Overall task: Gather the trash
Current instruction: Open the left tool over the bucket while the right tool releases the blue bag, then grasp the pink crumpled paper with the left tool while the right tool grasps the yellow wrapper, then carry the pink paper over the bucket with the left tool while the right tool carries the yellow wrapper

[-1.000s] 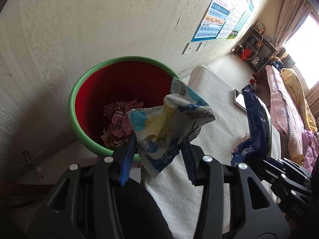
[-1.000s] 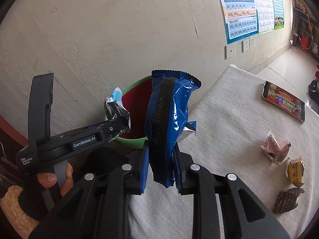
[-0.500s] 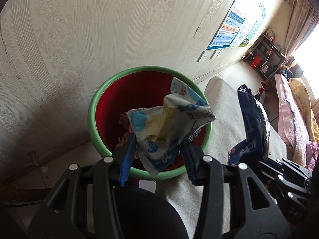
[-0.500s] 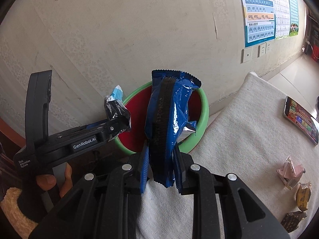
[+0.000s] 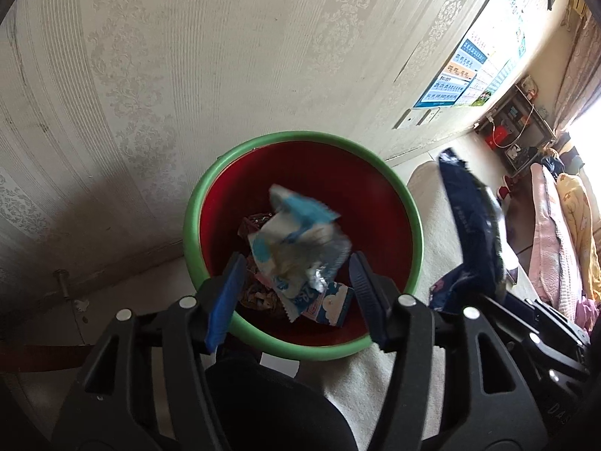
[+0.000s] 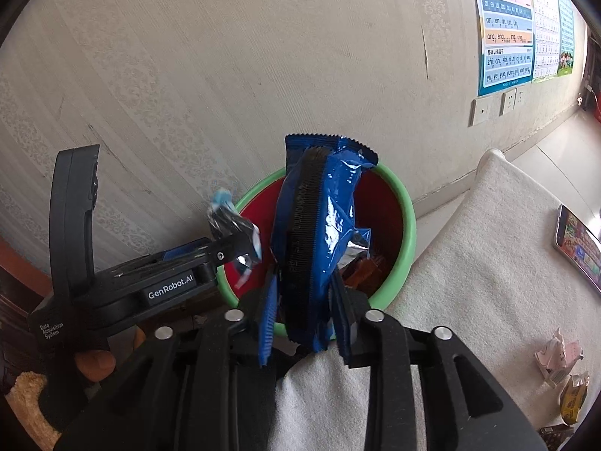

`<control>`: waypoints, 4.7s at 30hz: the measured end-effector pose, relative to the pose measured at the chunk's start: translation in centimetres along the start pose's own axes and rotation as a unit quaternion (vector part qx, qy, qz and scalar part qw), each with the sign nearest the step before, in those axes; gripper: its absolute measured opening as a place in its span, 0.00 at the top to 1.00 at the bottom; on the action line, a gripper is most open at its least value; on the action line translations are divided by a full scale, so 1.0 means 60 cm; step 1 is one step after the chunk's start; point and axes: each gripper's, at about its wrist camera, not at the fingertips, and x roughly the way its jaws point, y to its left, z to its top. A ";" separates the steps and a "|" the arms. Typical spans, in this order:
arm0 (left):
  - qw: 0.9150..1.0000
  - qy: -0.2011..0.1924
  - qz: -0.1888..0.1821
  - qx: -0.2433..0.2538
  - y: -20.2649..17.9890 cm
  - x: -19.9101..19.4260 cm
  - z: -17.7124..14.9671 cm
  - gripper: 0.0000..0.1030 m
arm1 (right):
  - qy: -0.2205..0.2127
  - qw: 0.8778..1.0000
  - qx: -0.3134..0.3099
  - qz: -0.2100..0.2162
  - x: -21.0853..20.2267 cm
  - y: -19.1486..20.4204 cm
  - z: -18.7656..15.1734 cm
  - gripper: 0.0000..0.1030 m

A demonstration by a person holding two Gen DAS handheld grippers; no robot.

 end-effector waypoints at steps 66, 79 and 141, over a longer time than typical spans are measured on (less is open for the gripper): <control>0.954 0.141 -0.071 0.255 -0.320 0.097 -0.241 0.39 | -0.050 0.956 0.248 -0.151 -0.226 -0.341 -0.280 0.87; 0.963 0.141 -0.071 0.216 -0.289 0.099 -0.245 0.35 | -0.006 0.967 0.207 -0.147 -0.162 -0.284 -0.279 0.49; 0.993 -0.007 0.007 0.116 -0.108 -0.023 -0.078 0.38 | -0.013 0.997 0.032 -0.069 -0.107 -0.062 -0.110 0.68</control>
